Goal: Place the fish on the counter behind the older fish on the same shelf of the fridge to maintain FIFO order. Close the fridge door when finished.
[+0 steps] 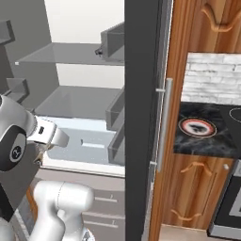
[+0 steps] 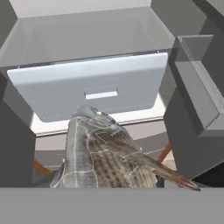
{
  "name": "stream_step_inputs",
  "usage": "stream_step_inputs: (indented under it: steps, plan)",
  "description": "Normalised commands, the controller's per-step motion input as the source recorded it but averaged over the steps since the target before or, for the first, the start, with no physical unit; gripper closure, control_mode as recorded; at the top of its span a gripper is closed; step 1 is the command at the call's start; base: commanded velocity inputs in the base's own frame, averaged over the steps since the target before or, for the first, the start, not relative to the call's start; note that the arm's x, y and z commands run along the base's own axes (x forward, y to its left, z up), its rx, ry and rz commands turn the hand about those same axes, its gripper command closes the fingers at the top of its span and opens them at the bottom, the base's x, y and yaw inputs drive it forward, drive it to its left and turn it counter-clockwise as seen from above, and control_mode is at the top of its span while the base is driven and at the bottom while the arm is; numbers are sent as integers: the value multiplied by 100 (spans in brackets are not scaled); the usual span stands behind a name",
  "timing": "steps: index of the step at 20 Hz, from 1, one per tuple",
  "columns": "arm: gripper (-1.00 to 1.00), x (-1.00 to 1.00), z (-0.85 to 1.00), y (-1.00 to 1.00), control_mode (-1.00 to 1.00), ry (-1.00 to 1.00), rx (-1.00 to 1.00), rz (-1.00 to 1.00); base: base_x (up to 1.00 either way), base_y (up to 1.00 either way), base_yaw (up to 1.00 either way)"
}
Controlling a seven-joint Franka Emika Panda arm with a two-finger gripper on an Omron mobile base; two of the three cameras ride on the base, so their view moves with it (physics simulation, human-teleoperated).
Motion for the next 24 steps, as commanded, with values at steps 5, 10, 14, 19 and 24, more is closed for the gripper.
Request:
stream_step_inputs:
  steps: [5, 10, 14, 19, 24]
  plan:
    - [100, 0, 0, 0, 100, 0, 0, 0, 78, 35, 0]
    - [100, 0, 0, 0, 100, 0, 0, 0, 65, 24, 0]
    - [100, 10, 0, 0, -100, 0, 0, 0, 13, 0, 0]
    - [100, 53, 79, 0, -100, -22, -7, 8, 0, 0, 0]
    - [100, 39, 99, 17, -100, -26, -18, 17, 0, 0, 0]
